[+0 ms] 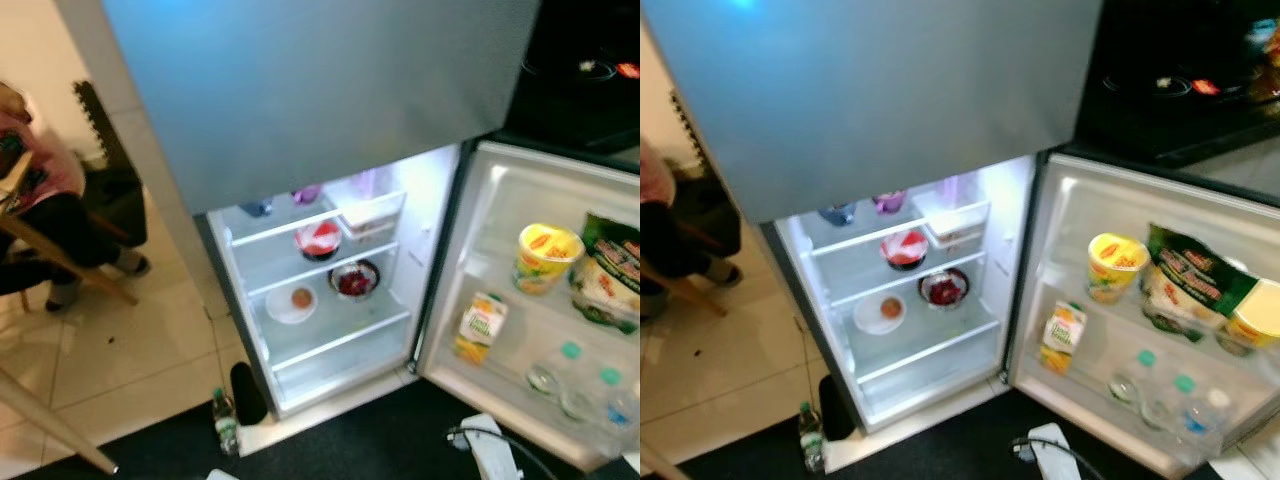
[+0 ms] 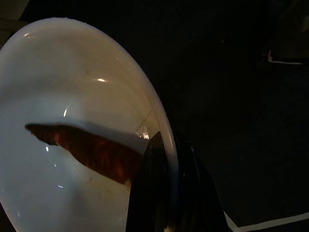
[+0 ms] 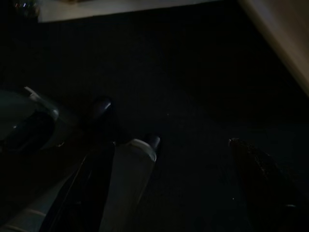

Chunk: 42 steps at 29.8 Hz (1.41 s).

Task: Restocking fridge

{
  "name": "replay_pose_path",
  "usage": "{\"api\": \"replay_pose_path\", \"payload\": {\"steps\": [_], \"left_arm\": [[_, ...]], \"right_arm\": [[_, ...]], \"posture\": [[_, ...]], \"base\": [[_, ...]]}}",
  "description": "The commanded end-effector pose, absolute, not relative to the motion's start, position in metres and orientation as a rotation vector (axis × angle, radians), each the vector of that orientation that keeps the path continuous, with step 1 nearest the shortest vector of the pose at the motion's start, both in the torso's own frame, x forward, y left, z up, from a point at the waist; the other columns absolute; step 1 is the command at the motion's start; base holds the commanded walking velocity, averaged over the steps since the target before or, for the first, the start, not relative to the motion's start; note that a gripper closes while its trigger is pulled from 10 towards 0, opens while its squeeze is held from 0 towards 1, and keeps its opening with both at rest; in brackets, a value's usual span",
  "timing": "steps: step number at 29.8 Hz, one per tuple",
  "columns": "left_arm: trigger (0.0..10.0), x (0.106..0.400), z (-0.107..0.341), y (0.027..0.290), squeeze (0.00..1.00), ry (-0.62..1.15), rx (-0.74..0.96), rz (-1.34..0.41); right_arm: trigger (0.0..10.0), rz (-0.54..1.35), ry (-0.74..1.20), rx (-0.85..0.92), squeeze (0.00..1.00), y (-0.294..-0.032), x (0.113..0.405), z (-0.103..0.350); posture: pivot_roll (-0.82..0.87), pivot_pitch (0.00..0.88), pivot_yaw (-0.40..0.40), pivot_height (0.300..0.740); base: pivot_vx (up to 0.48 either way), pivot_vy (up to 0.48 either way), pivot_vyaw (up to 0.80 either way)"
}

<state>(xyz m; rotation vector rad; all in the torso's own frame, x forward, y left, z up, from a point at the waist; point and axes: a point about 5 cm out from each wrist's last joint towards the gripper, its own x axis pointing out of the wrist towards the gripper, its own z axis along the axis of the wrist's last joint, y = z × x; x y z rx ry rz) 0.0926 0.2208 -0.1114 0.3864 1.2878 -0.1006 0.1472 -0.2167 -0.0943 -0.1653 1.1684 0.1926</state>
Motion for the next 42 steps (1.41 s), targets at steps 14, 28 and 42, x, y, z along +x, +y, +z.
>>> {"api": "replay_pose_path", "payload": {"steps": [14, 28, 42], "left_arm": [[10.0, 0.0908, -0.1106, 0.2264, 0.00, 1.295, 0.383, -0.095], [10.0, 0.0903, -0.1112, 0.2239, 0.00, 1.295, 0.345, -0.094], [10.0, 0.0899, -0.1120, 0.2203, 0.00, 1.298, 0.341, -0.100]], "right_arm": [[10.0, 0.202, 1.173, -0.171, 0.00, -0.2163, 0.1452, -0.0951], [10.0, 0.155, 1.157, -0.200, 0.00, -0.2215, 0.1484, -0.0933], [10.0, 0.157, 1.158, -0.211, 0.00, -0.2211, 0.1484, -0.0935]], "posture": [[-0.01, 0.000, 0.028, 0.740], [-0.01, 0.000, 0.022, 0.740], [-0.02, 0.000, 0.026, 0.740]], "base": [[0.000, 0.000, 0.72], [0.000, -0.158, 0.05], [0.000, -0.450, 0.00]]}}
